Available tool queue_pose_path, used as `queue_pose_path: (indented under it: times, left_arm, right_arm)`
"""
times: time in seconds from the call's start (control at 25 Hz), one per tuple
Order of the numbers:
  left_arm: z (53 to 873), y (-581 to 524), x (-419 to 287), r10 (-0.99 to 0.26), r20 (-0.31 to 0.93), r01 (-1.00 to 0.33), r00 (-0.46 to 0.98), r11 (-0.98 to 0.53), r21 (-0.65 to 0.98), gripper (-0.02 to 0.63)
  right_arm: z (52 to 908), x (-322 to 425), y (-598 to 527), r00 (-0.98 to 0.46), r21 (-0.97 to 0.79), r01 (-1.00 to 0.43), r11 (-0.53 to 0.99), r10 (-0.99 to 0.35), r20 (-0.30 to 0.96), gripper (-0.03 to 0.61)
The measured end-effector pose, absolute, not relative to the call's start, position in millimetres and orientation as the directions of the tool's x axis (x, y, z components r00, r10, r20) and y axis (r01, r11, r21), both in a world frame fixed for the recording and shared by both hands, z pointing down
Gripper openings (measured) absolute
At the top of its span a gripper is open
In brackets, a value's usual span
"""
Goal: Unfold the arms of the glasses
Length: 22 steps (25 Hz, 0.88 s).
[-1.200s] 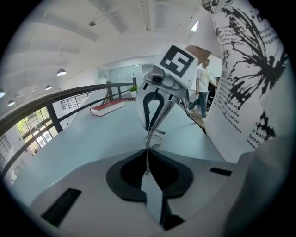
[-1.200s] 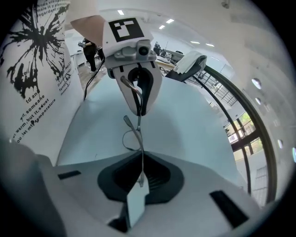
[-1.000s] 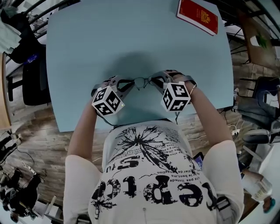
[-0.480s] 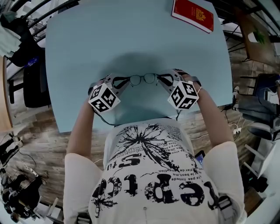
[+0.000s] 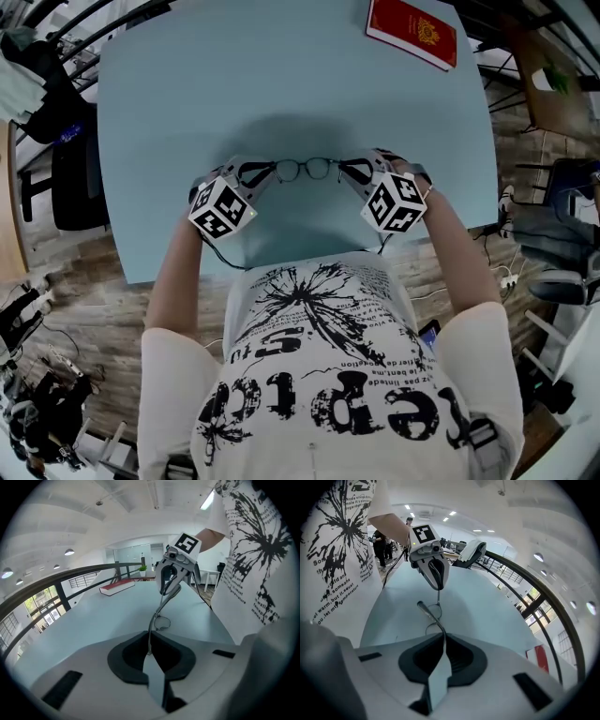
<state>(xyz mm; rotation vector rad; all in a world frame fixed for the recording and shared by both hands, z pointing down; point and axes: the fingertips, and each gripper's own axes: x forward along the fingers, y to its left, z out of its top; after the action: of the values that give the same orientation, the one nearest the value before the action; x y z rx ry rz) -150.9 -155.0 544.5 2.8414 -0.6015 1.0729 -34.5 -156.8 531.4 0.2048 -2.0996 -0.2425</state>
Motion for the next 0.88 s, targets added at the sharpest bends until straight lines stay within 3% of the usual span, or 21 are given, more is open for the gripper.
queue_pose_path:
  times: [0.2,0.28,0.44,0.68,0.88]
  left_arm:
    - [543.7,-150.9,-150.7,-0.338,0.651,-0.389,0.680,-0.919,-0.070,0.032]
    - [543.9,-147.6,-150.1,-0.325,0.655,-0.389,0.682,-0.920,-0.051,0.104]
    - [540.5,-145.1,-149.0,-0.345,0.647,-0.415,0.680,-0.909,-0.048,0.178]
    - [520.7,-141.3,-170.9,-0.487,0.577,-0.551,0.656,-0.831,-0.076,0.186]
    - [491.3,-131.3,-187.0,-0.620,0.471,-0.680,0.628,-0.731,-0.057,0.134]
  right_arm:
    - [531.2,-38.1,-157.3,-0.514,0.237,-0.080,0.968,-0.244,0.823,0.043]
    - [532.0,-40.4,-155.6,-0.521,0.225,-0.092,0.970,-0.240,0.819,0.129]
    - [536.5,-37.3,-153.0,-0.517,0.221,-0.118,0.968,-0.250,0.819,0.150]
    - [548.8,-17.0,-149.6,-0.451,0.191,-0.248,0.950,-0.288,0.845,0.136]
    - [534.1,-5.2,-153.8,-0.443,0.222,-0.452,0.864,-0.434,0.785,0.031]
